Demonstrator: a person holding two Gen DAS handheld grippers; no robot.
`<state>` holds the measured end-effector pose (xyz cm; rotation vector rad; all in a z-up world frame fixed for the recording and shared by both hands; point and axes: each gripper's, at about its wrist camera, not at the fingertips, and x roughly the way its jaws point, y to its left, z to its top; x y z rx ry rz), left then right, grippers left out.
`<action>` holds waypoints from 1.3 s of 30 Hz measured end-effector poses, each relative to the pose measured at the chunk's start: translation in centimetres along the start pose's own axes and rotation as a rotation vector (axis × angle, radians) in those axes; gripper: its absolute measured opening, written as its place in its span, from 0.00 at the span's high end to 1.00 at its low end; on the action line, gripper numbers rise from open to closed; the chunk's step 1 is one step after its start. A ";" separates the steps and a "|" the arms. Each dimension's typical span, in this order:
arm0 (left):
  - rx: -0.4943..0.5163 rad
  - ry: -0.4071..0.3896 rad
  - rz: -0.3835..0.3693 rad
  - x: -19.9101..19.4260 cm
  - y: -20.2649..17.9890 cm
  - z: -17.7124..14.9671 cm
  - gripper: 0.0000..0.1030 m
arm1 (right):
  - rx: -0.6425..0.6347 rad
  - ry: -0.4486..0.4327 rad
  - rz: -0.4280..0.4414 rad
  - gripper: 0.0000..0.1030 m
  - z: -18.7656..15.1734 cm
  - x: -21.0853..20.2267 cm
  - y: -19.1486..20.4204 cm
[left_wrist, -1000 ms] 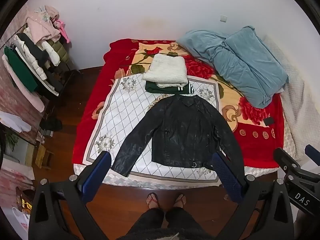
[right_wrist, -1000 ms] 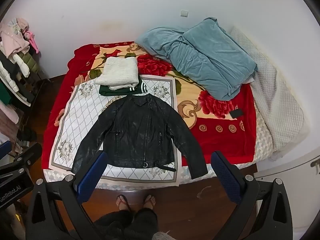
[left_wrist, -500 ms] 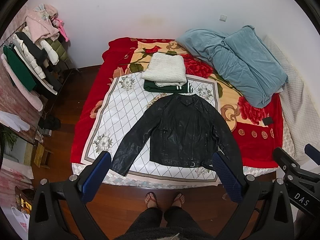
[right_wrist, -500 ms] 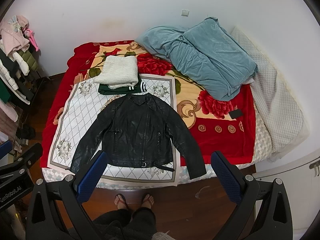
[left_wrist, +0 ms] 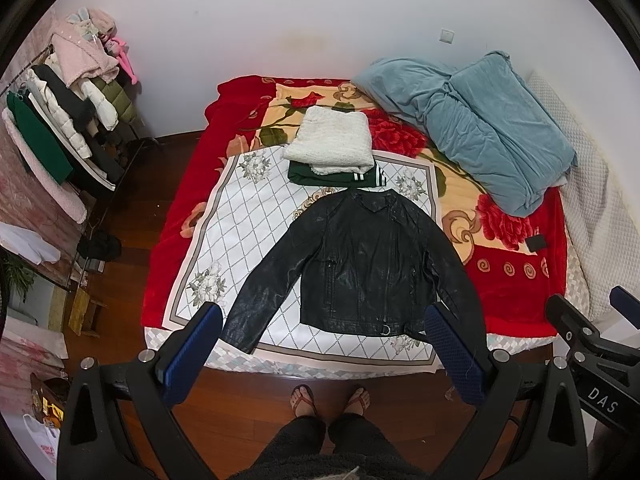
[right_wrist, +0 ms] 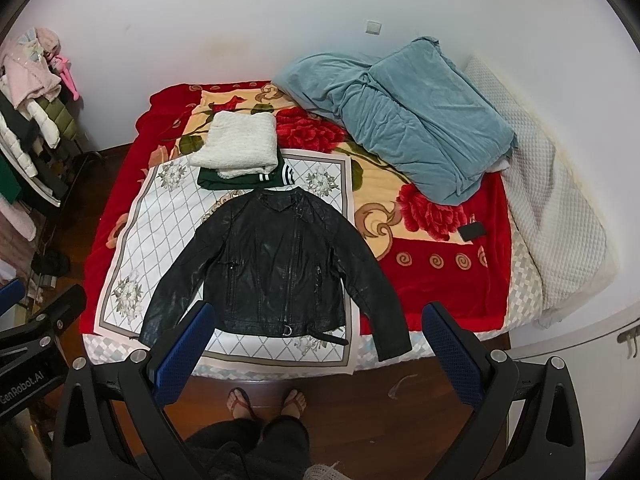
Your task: Fold large clothes
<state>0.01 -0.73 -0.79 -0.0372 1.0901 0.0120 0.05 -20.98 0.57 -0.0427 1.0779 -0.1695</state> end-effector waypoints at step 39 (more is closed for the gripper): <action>0.002 -0.016 0.000 -0.7 -0.3 1.1 0.00 | -0.004 -0.004 -0.002 0.00 0.7 -0.5 -0.1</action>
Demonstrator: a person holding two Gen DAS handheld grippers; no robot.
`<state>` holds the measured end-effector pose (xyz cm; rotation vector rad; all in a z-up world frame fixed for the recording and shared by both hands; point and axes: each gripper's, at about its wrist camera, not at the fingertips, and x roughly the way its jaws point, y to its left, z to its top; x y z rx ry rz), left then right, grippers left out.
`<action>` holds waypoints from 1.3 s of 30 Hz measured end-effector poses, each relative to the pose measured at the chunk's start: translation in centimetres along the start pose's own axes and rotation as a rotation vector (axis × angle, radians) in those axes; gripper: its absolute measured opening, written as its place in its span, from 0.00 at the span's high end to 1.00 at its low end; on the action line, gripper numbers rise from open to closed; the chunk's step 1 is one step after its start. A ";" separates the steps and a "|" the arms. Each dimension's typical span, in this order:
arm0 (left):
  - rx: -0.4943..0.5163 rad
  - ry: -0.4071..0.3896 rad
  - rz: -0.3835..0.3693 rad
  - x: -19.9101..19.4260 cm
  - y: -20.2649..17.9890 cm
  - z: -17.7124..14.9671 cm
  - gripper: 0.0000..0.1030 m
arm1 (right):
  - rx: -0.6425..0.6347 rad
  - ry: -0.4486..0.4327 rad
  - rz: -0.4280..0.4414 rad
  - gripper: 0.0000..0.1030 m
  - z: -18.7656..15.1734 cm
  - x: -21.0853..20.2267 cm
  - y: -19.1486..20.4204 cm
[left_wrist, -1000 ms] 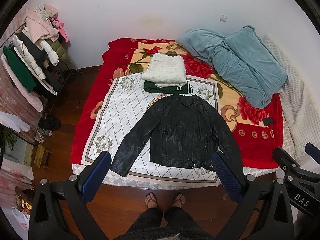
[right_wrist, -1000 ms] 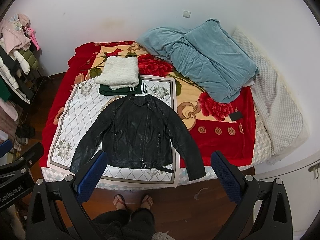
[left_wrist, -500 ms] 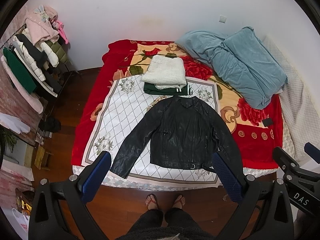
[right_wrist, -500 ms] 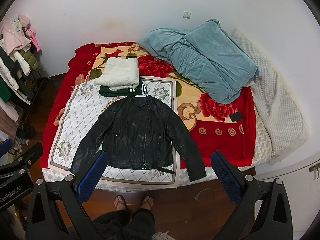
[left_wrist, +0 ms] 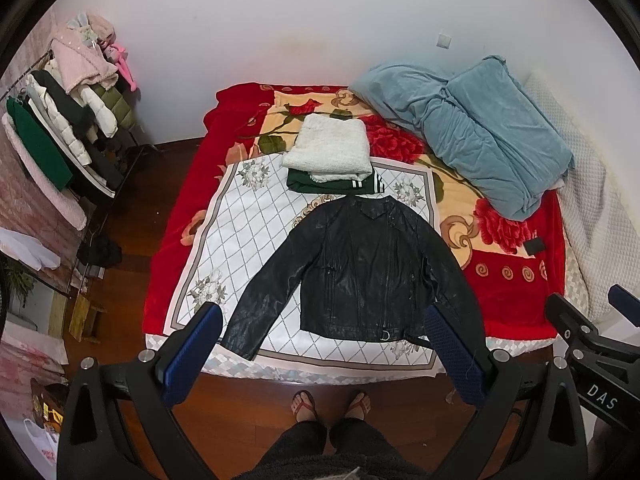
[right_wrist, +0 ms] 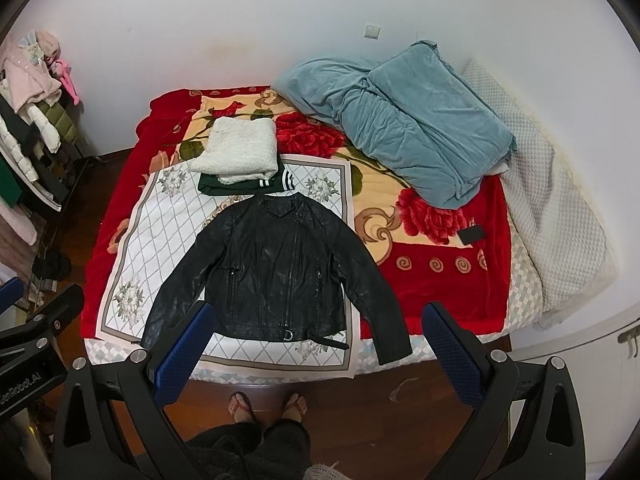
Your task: Fold large clothes
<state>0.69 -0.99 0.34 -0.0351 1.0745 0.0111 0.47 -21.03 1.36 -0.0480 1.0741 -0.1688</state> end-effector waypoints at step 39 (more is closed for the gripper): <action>0.014 -0.049 0.176 19.0 0.9 2.6 0.00 | 0.657 0.181 0.024 0.32 -7.3 25.6 -11.5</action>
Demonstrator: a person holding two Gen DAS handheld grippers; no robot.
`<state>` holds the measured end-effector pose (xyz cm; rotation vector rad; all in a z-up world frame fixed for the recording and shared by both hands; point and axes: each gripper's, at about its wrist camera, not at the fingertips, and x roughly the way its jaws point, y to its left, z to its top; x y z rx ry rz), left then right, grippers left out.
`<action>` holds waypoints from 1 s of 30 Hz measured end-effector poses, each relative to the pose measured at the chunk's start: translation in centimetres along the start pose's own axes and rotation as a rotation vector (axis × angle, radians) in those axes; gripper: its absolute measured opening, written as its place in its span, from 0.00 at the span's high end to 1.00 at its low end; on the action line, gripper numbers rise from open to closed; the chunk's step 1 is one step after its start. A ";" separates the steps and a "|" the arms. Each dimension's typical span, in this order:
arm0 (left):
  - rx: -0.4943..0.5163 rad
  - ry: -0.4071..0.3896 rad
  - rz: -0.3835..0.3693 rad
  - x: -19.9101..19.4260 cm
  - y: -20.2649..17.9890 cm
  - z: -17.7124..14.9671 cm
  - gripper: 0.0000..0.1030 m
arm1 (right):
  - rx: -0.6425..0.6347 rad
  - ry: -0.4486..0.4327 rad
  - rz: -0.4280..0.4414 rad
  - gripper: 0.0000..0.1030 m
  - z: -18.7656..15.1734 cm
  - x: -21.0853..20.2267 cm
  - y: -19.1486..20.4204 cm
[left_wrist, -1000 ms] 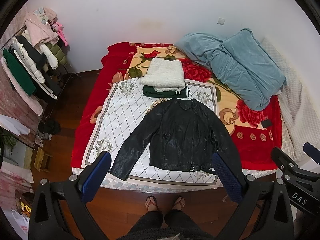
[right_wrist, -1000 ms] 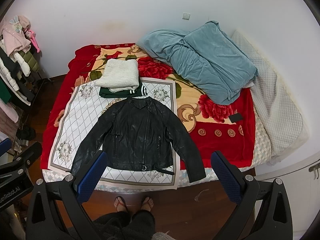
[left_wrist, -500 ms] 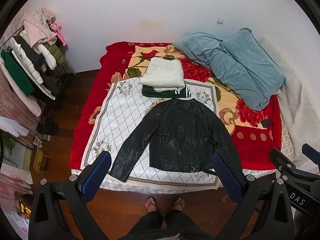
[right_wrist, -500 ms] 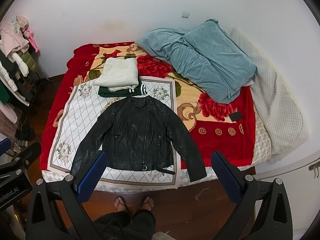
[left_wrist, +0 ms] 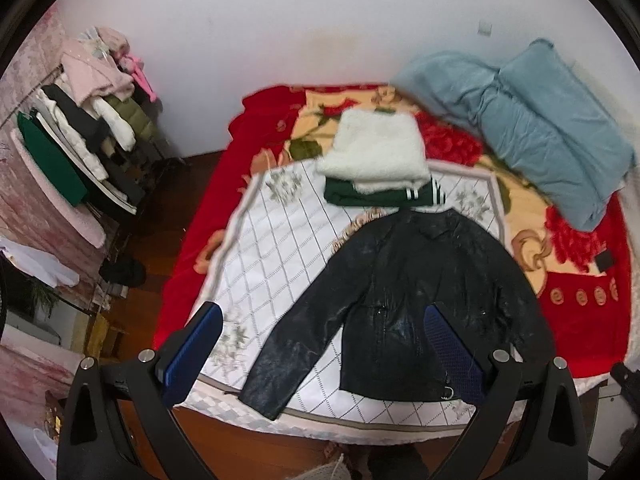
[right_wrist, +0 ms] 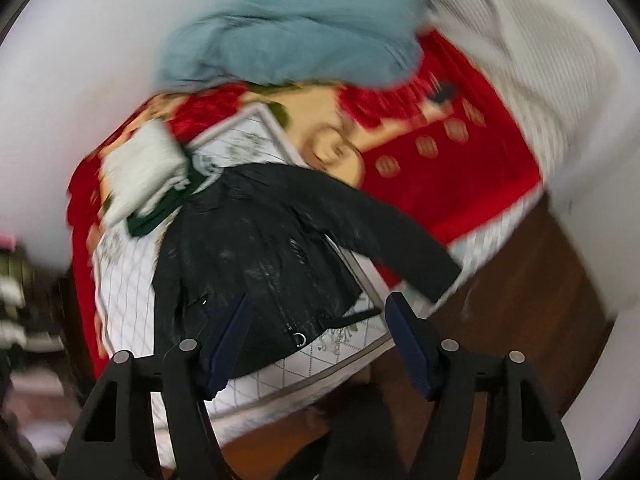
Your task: Fold large clothes
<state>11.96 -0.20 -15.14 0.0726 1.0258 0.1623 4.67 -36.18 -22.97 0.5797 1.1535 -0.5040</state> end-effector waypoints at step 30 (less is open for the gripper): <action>0.346 0.301 -0.009 31.7 -25.0 -10.0 0.00 | 1.224 -0.204 0.383 0.66 -8.0 39.7 -25.7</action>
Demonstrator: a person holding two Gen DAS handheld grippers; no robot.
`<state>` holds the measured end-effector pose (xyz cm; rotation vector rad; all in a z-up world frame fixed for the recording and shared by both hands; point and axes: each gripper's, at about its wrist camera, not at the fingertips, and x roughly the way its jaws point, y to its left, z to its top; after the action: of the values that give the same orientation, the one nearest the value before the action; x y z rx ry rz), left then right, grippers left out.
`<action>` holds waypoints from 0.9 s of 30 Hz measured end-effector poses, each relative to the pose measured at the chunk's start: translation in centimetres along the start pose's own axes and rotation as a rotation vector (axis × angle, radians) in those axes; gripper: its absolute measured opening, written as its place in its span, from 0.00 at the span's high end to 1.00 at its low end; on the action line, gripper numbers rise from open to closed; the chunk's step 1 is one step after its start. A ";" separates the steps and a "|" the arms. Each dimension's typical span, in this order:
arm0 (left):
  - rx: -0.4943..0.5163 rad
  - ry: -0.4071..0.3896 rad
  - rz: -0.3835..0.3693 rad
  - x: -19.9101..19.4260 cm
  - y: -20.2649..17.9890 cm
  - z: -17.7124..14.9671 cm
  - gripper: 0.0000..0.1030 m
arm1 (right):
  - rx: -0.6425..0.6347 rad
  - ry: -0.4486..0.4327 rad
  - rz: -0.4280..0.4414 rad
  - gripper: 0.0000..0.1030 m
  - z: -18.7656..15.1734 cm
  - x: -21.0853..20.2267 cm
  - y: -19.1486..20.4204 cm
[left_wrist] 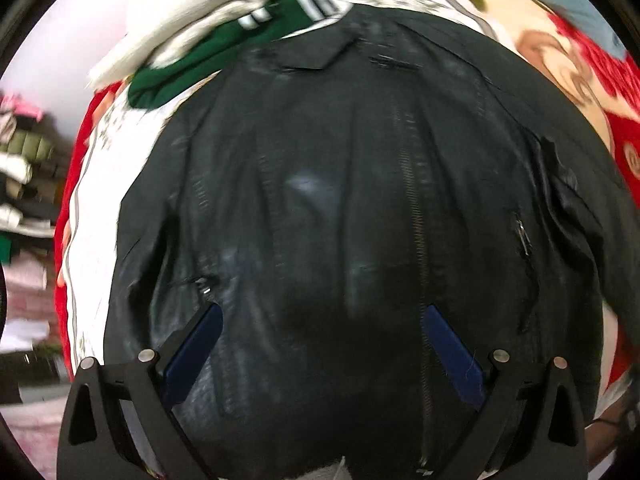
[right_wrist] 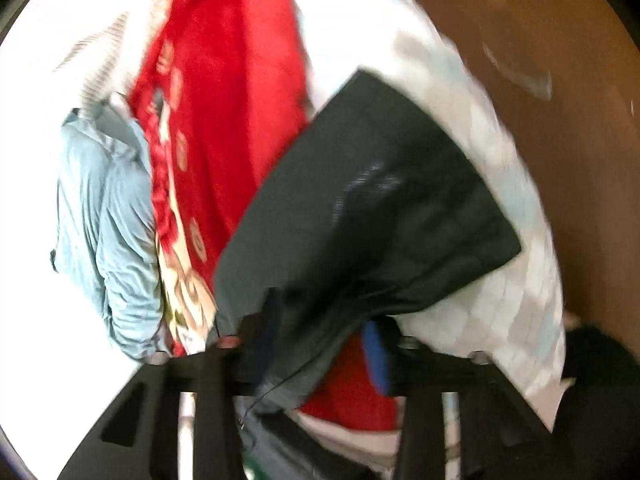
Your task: Fold large clothes
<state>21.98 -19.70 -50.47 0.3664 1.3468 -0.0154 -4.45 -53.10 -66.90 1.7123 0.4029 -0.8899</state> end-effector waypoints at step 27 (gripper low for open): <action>-0.052 0.013 -0.014 1.4 -4.0 -0.8 0.00 | -0.175 -0.067 -0.004 0.86 6.1 3.3 4.7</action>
<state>20.72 -22.93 -52.97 0.3137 1.3603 0.0111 -1.34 -60.92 -66.82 1.5177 0.4266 -0.8859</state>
